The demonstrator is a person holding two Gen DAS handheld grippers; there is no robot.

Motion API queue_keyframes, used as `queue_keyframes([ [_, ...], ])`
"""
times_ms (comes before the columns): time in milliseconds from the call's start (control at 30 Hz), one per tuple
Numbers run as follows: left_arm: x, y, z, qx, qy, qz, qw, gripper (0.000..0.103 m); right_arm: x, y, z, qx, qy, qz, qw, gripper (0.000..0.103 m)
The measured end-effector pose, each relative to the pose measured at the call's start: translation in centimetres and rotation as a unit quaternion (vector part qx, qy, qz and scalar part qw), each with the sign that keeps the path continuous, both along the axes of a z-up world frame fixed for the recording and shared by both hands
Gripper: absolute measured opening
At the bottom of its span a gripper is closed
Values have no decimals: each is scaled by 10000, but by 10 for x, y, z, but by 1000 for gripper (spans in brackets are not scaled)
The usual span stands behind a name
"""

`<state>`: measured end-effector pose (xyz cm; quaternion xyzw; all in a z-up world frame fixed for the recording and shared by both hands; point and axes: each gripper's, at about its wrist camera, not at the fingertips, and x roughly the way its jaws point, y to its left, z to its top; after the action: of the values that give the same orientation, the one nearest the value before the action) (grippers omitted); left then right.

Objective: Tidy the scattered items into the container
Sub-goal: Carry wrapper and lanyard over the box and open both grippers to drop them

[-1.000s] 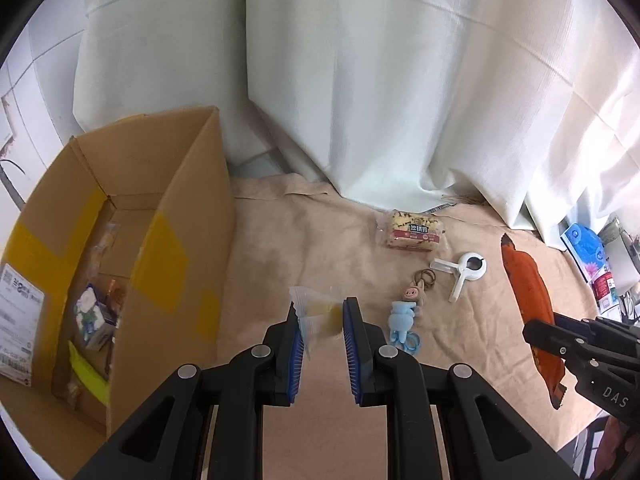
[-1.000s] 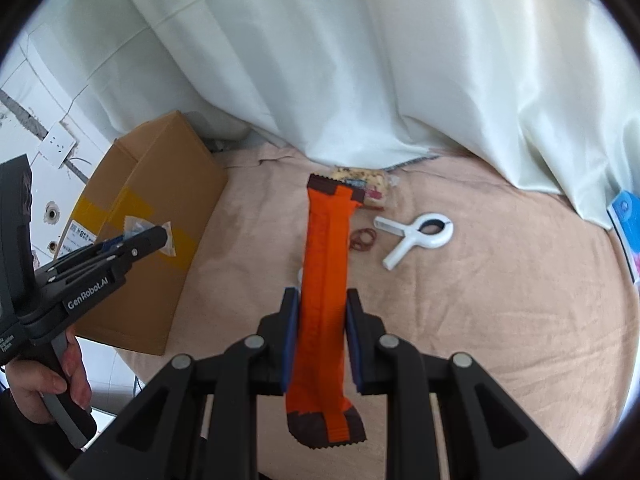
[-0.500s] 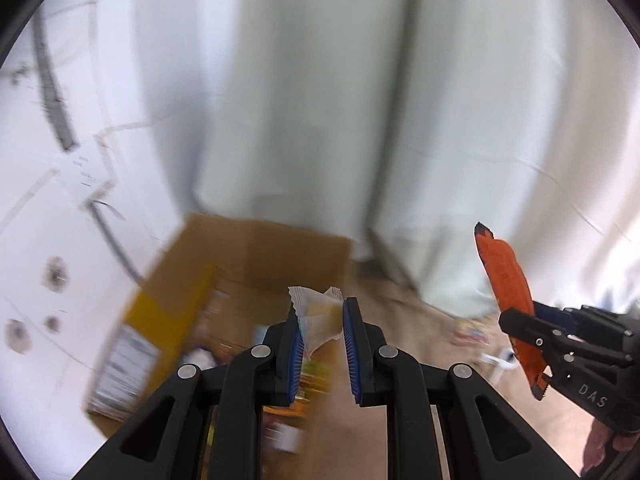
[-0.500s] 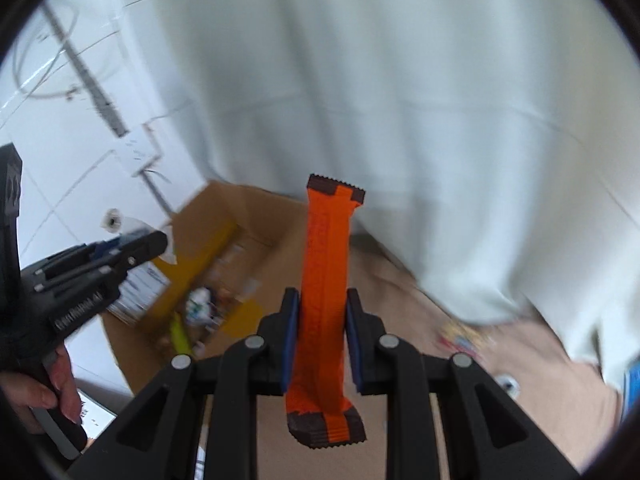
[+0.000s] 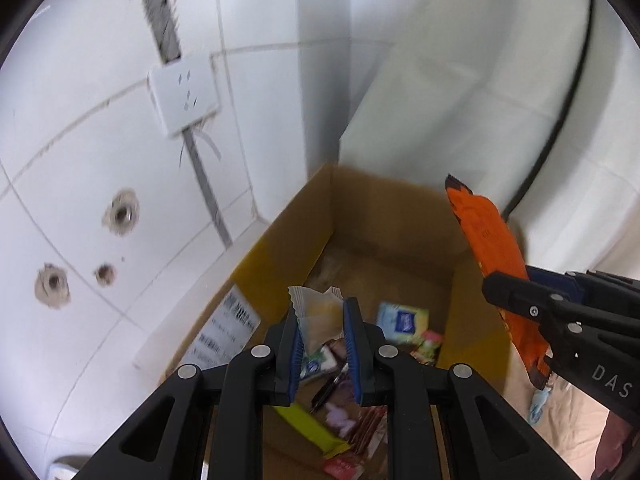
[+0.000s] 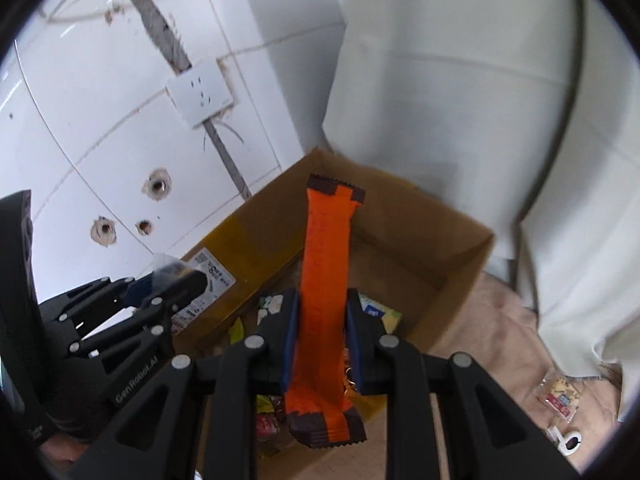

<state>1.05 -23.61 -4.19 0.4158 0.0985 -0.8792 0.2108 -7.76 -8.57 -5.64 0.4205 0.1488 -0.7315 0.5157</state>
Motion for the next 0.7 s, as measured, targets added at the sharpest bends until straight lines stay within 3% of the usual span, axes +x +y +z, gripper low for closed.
queue_keyframes([
  [233,1,-5,-22,204,-108,38,9997,20,1,-5,-10,177,58,90,9998,26],
  [333,-1,-5,-24,224,-130,29,9997,20,1,-5,-5,154,327,17,9993,28],
  [400,-1,-1,-23,244,-126,9,9996,20,0,-6,-4,176,357,-19,9992,48],
  [433,-2,1,-23,245,-136,-6,9996,20,-2,-5,-3,150,328,-47,9993,65],
  [467,-3,1,-23,240,-148,-16,9996,20,-4,-3,-2,99,298,-81,9995,71],
  [700,-8,3,-19,301,-191,23,9994,20,-14,7,7,13,432,-314,9986,80],
])
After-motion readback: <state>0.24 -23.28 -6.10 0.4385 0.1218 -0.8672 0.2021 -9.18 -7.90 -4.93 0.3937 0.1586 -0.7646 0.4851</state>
